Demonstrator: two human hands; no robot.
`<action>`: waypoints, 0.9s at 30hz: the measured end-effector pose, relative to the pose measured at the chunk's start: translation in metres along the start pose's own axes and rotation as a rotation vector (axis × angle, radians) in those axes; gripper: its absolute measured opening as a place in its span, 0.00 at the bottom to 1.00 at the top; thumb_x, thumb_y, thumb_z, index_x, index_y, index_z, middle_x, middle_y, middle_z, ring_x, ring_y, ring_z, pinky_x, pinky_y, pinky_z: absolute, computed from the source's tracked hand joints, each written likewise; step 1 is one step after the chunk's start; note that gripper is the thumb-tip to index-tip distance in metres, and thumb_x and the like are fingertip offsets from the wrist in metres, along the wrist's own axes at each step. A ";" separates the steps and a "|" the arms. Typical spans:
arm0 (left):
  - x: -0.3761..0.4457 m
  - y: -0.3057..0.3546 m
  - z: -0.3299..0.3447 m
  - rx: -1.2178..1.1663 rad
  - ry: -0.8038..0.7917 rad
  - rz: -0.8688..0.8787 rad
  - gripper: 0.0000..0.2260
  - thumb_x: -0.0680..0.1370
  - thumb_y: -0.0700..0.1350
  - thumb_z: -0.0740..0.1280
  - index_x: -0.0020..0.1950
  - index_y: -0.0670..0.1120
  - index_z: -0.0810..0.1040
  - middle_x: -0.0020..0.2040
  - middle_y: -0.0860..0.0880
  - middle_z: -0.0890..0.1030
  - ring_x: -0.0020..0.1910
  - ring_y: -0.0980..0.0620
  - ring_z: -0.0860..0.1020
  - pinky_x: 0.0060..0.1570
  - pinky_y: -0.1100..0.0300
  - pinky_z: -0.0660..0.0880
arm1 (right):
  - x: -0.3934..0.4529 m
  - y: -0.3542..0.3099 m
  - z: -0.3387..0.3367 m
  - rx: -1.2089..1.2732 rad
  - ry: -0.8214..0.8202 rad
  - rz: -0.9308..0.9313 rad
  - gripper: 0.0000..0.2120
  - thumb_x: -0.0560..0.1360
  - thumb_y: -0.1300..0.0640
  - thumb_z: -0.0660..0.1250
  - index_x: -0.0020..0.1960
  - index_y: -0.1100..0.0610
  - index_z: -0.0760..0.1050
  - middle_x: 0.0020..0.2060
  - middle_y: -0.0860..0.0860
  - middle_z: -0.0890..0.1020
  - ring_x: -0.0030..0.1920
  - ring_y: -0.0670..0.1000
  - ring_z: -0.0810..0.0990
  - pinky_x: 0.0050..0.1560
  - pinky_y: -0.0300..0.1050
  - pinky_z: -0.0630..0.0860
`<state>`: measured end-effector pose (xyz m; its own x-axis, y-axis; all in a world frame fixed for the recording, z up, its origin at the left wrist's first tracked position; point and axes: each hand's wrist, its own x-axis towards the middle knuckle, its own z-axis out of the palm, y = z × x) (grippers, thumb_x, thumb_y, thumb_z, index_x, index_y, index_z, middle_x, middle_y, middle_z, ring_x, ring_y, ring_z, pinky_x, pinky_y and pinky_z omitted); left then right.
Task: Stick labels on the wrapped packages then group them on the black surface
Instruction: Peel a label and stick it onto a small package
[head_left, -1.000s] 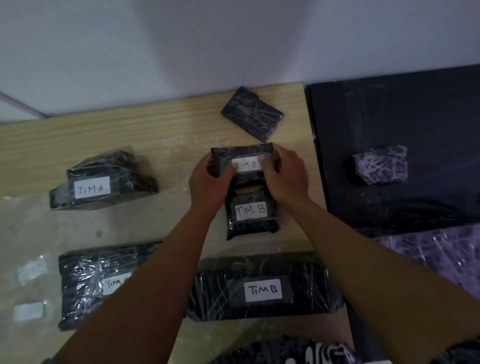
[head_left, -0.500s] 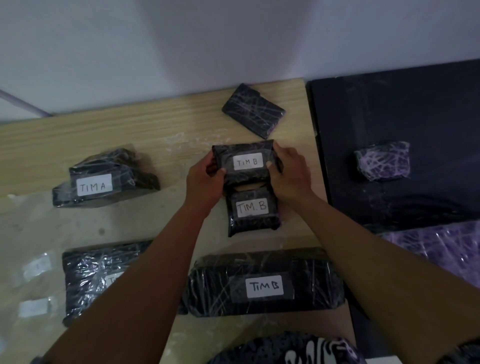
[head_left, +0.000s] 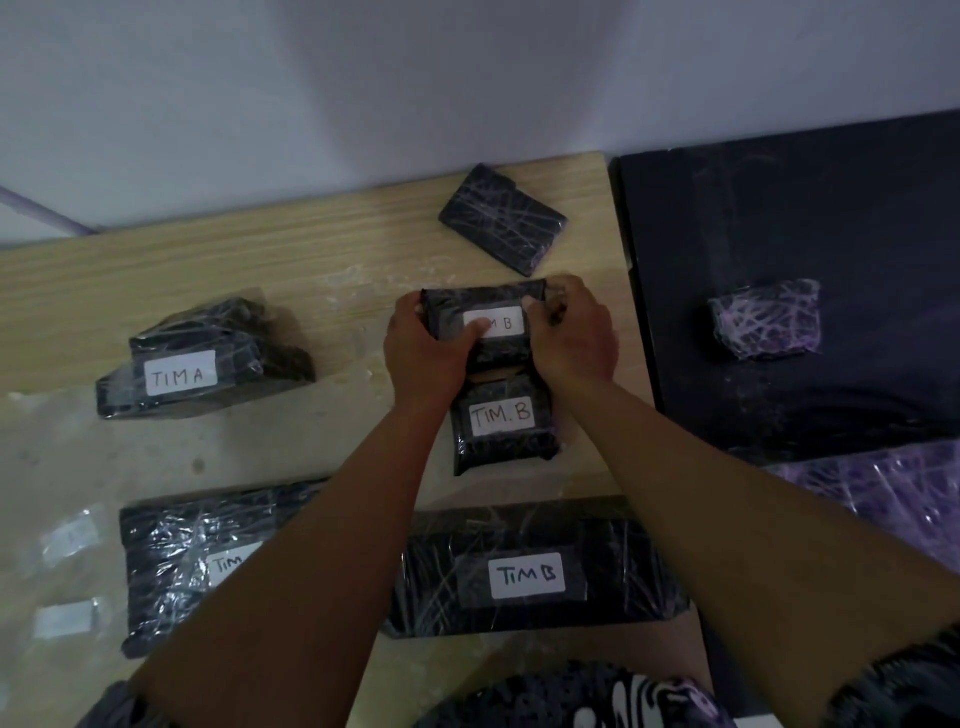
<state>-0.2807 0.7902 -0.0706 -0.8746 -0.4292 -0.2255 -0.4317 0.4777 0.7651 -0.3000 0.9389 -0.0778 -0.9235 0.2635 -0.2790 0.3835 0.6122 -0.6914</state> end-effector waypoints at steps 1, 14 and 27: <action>0.001 0.000 -0.001 -0.003 -0.006 -0.007 0.27 0.67 0.52 0.79 0.62 0.46 0.75 0.56 0.48 0.81 0.52 0.52 0.79 0.50 0.62 0.74 | 0.000 0.002 0.000 -0.016 0.004 -0.020 0.06 0.78 0.45 0.64 0.53 0.43 0.73 0.47 0.44 0.80 0.51 0.51 0.77 0.54 0.54 0.75; 0.002 -0.012 -0.008 0.266 0.028 0.162 0.31 0.72 0.57 0.73 0.73 0.51 0.70 0.61 0.42 0.69 0.58 0.45 0.72 0.57 0.55 0.72 | -0.003 0.010 0.001 -0.052 0.048 -0.069 0.07 0.79 0.50 0.62 0.55 0.51 0.71 0.54 0.50 0.74 0.48 0.53 0.75 0.45 0.49 0.69; -0.006 -0.005 -0.006 0.320 0.080 0.202 0.13 0.74 0.57 0.71 0.49 0.48 0.82 0.54 0.49 0.75 0.49 0.50 0.77 0.43 0.57 0.75 | -0.013 -0.001 -0.006 -0.332 0.148 -0.192 0.12 0.78 0.50 0.66 0.46 0.57 0.82 0.54 0.51 0.75 0.48 0.54 0.75 0.42 0.45 0.68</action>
<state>-0.2723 0.7861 -0.0697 -0.9346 -0.3543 -0.0320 -0.3105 0.7687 0.5592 -0.2886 0.9390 -0.0692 -0.9762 0.2112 -0.0501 0.2101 0.8617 -0.4619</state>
